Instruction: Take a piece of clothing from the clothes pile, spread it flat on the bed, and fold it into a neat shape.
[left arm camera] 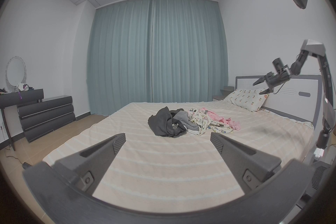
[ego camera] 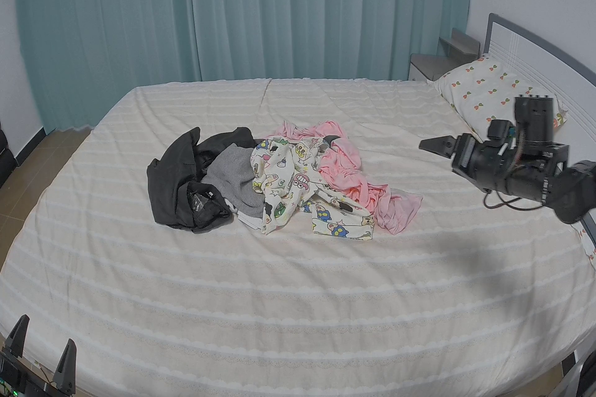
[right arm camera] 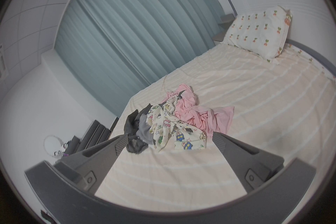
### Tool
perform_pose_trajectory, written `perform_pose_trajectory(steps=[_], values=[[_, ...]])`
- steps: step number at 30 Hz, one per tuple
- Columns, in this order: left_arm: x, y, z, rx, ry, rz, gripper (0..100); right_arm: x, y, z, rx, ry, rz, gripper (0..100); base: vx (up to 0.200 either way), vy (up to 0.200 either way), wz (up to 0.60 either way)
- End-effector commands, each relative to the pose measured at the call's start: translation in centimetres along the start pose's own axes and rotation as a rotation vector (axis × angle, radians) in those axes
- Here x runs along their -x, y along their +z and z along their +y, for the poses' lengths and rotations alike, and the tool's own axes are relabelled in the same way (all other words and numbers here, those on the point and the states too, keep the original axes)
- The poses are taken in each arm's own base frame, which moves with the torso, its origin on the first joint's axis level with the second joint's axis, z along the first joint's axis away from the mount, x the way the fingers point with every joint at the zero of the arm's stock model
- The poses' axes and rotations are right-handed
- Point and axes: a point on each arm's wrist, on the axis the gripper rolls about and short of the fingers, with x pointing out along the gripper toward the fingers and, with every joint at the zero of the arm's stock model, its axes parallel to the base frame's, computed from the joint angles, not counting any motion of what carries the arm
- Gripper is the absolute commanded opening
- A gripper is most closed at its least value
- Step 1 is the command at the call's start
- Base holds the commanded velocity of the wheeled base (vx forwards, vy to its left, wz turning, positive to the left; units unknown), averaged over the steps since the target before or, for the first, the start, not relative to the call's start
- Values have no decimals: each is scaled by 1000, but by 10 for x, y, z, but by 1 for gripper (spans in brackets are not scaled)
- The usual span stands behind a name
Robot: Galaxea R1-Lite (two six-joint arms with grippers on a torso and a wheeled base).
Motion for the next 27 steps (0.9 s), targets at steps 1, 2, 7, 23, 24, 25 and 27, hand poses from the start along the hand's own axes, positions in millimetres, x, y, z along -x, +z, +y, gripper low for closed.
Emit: perform_pose_trajectory(steps=[1, 2, 7, 23, 24, 25, 27], values=[[0, -5, 0, 0, 1, 0, 100, -189, -82, -58, -167, -127, -2, 100, 0, 0, 0], [0, -5, 0, 0, 1, 0, 100, -194, -84, -60, -166, -125, -4, 100, 0, 0, 0], [0, -5, 0, 0, 1, 0, 100, -202, -80, -58, -166, -128, -47, 100, 0, 0, 0], [0, -5, 0, 0, 1, 0, 100, -220, -101, -67, -153, -161, -59, 100, 0, 0, 0], [0, -5, 0, 0, 1, 0, 100, -221, -103, -67, -150, -162, -56, 100, 0, 0, 0], [0, -5, 0, 0, 1, 0, 100, -222, -107, -68, -147, -165, -48, 100, 0, 0, 0], [0, -5, 0, 0, 1, 0, 100, -224, -113, -68, -140, -165, -37, 100, 0, 0, 0]])
